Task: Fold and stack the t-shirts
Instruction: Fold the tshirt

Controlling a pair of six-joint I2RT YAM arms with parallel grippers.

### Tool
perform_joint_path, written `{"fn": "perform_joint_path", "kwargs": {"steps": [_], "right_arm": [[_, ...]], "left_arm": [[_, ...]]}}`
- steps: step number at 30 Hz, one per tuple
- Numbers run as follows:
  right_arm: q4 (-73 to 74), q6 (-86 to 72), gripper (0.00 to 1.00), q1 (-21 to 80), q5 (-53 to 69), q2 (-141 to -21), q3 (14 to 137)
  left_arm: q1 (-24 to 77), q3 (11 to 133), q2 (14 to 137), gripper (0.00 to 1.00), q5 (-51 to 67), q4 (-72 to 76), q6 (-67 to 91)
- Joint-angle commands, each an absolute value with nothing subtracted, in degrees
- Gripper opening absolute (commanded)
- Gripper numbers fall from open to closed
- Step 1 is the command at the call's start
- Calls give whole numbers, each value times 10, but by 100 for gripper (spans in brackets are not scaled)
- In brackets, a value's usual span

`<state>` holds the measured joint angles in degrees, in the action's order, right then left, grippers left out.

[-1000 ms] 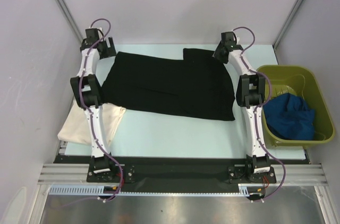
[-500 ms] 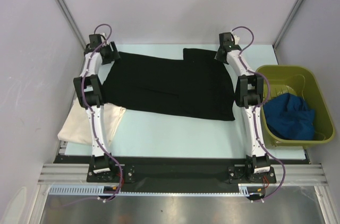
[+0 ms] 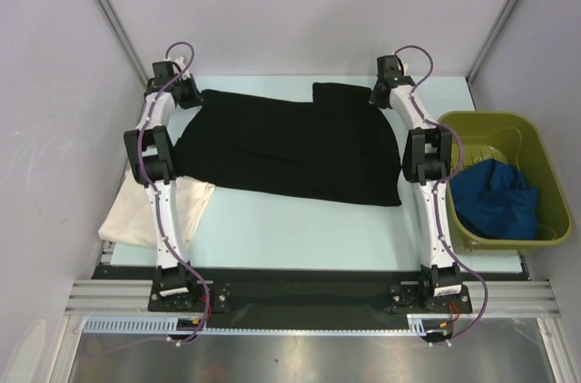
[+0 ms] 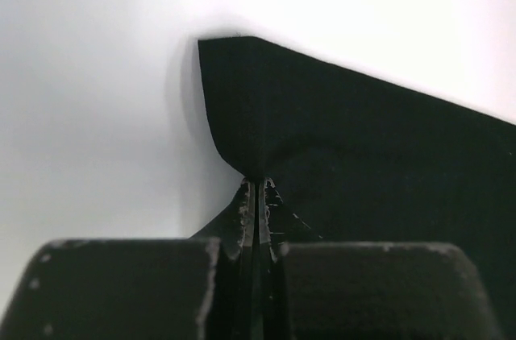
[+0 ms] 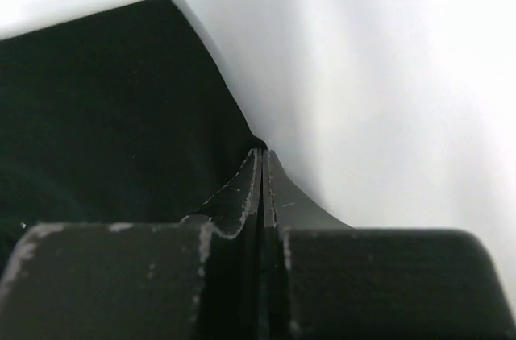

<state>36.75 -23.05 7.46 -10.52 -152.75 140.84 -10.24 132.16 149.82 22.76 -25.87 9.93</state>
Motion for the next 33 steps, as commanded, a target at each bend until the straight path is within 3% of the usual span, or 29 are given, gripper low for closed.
{"fn": "perform_joint_path", "kwargs": {"steps": [1, 10, 23, 28, 31, 33], "right_arm": [[348, -236, 0, 75, -68, -1465, 1380], [318, -227, 0, 70, -49, -1280, 1199], [295, -254, 0, 103, -49, -1009, 791], [279, -275, 0, 114, -35, -979, 704], [288, -269, 0, 115, -40, -985, 702], [308, -258, 17, 114, -47, -994, 730]], "left_arm": [[-111, 1315, 1403, 0, 241, -232, 55], [-115, 1249, 1311, 0, 246, -266, -33], [-118, 984, 1162, 2, 233, -312, -179], [-122, 949, 1156, 17, 228, -378, -245], [-128, 962, 1165, 42, 232, -435, -293], [-133, 985, 1165, 54, 253, -472, -326]]}}
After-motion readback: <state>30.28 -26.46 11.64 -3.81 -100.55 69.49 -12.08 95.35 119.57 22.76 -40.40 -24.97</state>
